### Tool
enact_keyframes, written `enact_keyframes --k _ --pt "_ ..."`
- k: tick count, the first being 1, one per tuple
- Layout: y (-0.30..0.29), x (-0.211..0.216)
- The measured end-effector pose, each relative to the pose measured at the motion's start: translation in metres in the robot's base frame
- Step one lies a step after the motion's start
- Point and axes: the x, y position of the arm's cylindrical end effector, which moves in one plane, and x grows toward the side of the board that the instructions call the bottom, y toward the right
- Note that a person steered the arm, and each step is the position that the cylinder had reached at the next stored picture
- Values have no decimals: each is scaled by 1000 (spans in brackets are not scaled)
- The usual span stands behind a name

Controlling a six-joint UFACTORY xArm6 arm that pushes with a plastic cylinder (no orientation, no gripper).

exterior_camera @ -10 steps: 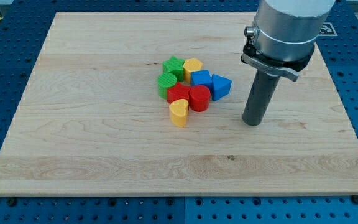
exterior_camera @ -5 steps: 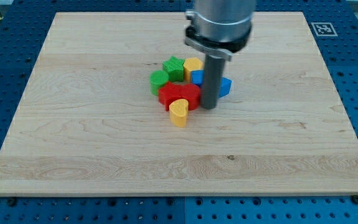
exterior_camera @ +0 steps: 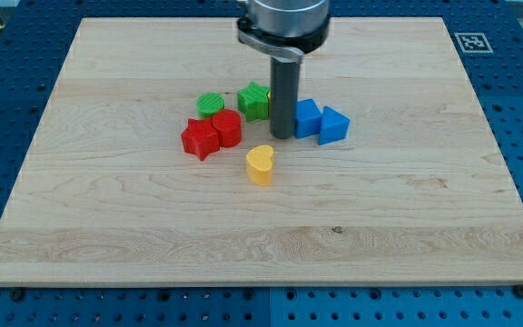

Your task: Separate the blue cube from the group of blocks

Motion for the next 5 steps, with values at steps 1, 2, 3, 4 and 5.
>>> enact_keyframes --k 1,2,3,4,5 --pt "23 0" --pt "34 -3" --pt "31 -33" --pt "30 -64" --pt "26 -98"
